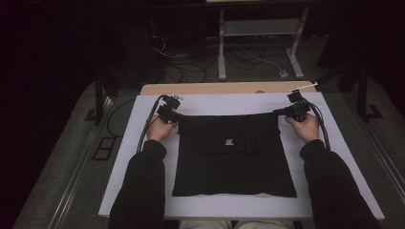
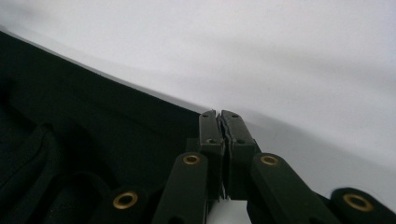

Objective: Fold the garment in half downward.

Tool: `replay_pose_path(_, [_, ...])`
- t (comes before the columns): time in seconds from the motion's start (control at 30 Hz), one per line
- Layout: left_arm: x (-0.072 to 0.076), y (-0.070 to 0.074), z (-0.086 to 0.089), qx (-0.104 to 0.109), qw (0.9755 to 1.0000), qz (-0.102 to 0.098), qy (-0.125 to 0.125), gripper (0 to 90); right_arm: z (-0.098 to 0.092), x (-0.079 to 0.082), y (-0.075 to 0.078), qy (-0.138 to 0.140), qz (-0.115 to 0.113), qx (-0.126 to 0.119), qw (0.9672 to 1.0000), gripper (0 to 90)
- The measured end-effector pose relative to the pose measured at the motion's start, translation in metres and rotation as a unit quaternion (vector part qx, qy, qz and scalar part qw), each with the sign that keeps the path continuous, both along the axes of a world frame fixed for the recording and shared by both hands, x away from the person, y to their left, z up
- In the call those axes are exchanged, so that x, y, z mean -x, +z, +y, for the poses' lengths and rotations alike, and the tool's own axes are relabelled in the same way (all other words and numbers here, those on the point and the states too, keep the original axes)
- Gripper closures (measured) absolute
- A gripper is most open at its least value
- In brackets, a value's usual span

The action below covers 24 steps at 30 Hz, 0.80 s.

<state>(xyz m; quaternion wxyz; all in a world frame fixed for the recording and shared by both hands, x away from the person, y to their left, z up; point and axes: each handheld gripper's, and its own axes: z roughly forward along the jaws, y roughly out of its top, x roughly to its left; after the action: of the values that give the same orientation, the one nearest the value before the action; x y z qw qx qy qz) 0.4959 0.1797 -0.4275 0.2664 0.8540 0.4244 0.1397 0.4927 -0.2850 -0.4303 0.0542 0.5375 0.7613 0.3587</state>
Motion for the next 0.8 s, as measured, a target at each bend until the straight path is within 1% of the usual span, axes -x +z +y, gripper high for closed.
replay_pose_path(0.07, [0.000,-0.002,0.001,0.006,1.0000,0.000,0.005,85.8,0.001,0.000,-0.002,0.001,0.002,0.000,1.0000,85.9])
replay_pose_path(0.17, [0.000,-0.005,-0.001,0.009,0.9999,0.003,0.007,84.8,0.001,-0.001,-0.003,0.004,0.004,-0.004,1.0000,84.1])
replay_pose_path(0.23, [0.000,-0.004,-0.001,0.006,0.9998,0.006,0.018,80.2,0.002,0.001,-0.003,0.006,-0.005,-0.003,1.0000,76.3])
replay_pose_path(0.3, [0.000,-0.004,0.001,0.018,0.9994,0.018,0.023,77.0,0.003,0.003,-0.002,0.005,-0.009,-0.007,0.9999,71.1])
replay_pose_path(0.33, [0.000,-0.003,0.002,0.020,0.9994,0.020,0.021,73.8,0.003,0.004,-0.002,0.006,-0.021,-0.006,0.9997,68.0])
replay_pose_path(0.37, [0.001,-0.003,0.003,0.021,0.9994,0.018,0.020,69.6,0.003,0.005,-0.001,0.003,-0.025,-0.009,0.9996,65.3])
replay_pose_path(0.4, [0.001,-0.003,0.004,0.029,0.9992,0.020,0.017,64.4,0.003,0.006,-0.001,0.002,-0.032,-0.015,0.9994,62.0])
replay_pose_path(0.43, [0.002,-0.003,0.005,0.037,0.9989,0.024,0.015,59.9,0.003,0.007,0.000,-0.003,-0.034,-0.023,0.9992,57.1])
replay_pose_path(0.47, [0.002,-0.003,0.005,0.047,0.9985,0.026,0.015,55.3,0.004,0.008,0.001,-0.005,-0.037,-0.022,0.9990,51.7])
replay_pose_path(0.5, [0.003,-0.002,0.005,0.052,0.9982,0.025,0.014,51.0,0.004,0.010,0.002,-0.005,-0.045,-0.020,0.9988,46.7])
replay_pose_path(0.53, [0.004,-0.001,0.005,0.056,0.9981,0.023,0.015,46.9,0.005,0.011,0.002,-0.005,-0.048,-0.021,0.9986,43.0])
replay_pose_path(0.6, [0.007,0.000,0.005,0.074,0.9970,0.023,0.008,42.3,0.006,0.013,0.003,-0.004,-0.050,-0.024,0.9985,37.2])
replay_pose_path(0.67, [0.008,0.002,0.004,0.082,0.9964,0.020,-0.003,34.6,0.007,0.014,0.004,-0.005,-0.052,-0.026,0.9983,31.9])
replay_pose_path(0.7, [0.009,0.003,0.003,0.090,0.9957,0.021,-0.010,29.8,0.008,0.014,0.005,-0.006,-0.052,-0.026,0.9983,29.0])
replay_pose_path(0.73, [0.009,0.003,0.003,0.095,0.9951,0.022,-0.012,27.6,0.009,0.014,0.006,-0.005,-0.052,-0.027,0.9983,25.6])
replay_pose_path(0.77, [0.009,0.004,0.002,0.102,0.9943,0.025,-0.022,25.7,0.009,0.015,0.007,-0.003,-0.052,-0.029,0.9982,22.9])
replay_pose_path(0.8, [0.010,0.004,0.001,0.104,0.9937,0.030,-0.028,22.4,0.009,0.016,0.008,-0.002,-0.054,-0.032,0.9980,17.3])
